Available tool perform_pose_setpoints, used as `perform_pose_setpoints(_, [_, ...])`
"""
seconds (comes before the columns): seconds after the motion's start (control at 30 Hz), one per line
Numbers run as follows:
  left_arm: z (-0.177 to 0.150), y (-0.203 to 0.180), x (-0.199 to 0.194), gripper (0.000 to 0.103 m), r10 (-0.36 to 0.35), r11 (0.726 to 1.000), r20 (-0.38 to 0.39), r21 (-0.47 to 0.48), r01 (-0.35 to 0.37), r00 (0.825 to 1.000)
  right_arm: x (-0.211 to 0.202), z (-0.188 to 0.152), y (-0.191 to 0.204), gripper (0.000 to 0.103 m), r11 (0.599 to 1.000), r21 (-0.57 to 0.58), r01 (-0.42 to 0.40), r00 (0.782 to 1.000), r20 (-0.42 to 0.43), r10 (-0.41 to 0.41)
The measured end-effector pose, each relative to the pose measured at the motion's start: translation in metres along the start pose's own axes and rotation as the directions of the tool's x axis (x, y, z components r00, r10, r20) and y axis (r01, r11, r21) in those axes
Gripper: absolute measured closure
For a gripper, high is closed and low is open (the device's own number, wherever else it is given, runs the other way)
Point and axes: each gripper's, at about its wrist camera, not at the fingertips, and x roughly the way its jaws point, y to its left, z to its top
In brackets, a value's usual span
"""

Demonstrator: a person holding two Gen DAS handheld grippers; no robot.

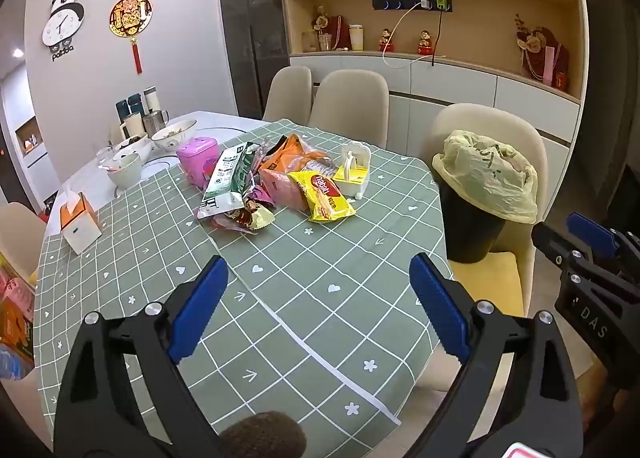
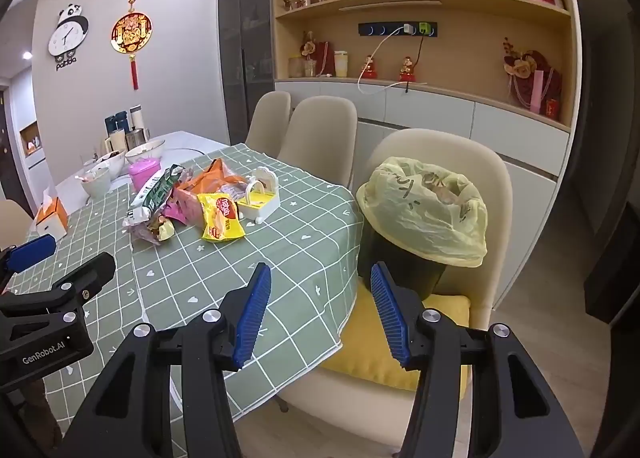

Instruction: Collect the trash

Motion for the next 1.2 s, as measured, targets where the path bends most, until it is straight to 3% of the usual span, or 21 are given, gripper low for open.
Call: perform_pose_setpoints(1.2, [0.0075,0.0051,0.0056,0.015,-0.011,1.000,0.002,0.005,0.011,1.000,0.0093,-0.0018,-0.0070,0.054,1.000,0.018,0.009,1.000,-0.012,-0.009])
